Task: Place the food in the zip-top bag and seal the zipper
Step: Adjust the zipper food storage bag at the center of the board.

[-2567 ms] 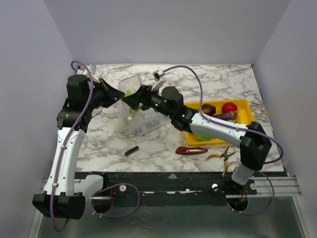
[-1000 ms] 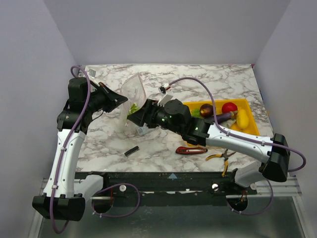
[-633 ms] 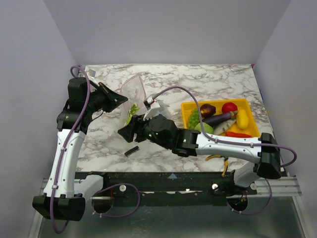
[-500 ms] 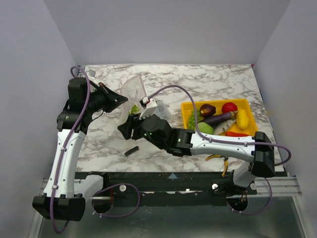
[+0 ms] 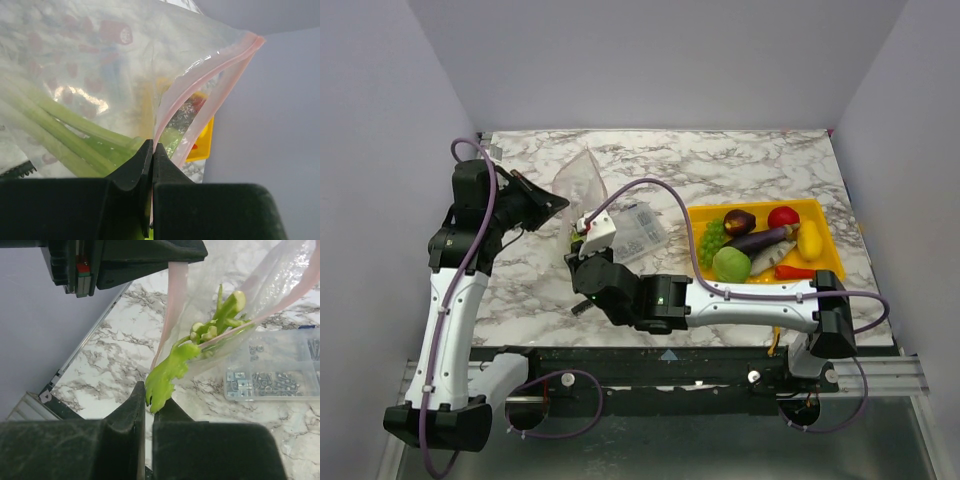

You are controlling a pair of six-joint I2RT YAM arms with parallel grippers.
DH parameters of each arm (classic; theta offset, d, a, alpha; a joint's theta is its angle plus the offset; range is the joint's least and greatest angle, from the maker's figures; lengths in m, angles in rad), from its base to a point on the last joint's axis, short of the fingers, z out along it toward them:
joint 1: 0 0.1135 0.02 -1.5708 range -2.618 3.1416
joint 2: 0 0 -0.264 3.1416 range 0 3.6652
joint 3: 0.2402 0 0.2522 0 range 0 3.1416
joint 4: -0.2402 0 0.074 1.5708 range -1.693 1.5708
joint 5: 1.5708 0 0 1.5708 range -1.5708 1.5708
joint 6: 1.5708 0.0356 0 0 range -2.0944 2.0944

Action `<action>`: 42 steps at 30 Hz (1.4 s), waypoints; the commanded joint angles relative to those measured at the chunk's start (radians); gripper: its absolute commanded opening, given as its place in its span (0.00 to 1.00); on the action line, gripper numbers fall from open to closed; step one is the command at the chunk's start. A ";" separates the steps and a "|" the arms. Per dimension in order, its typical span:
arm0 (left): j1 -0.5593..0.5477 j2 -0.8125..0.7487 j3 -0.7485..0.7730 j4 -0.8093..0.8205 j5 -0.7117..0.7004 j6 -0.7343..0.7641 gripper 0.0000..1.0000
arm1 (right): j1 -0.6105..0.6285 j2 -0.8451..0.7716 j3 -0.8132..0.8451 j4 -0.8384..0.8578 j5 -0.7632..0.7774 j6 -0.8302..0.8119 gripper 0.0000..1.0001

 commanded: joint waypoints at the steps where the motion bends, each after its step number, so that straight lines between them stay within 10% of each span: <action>1: 0.006 -0.058 0.070 -0.081 -0.190 0.016 0.00 | 0.007 -0.012 0.079 -0.016 0.030 -0.088 0.00; 12: 0.018 -0.039 0.189 -0.169 -0.473 0.129 0.00 | -0.113 0.065 0.312 -0.055 -0.333 -0.081 0.00; 22: 0.101 -0.087 0.092 -0.160 -0.379 0.115 0.00 | -0.176 0.154 0.426 -0.103 -0.463 -0.138 0.00; 42: 0.139 -0.110 0.035 0.001 -0.190 0.194 0.00 | -0.176 -0.040 -0.007 0.275 -0.700 -0.007 0.00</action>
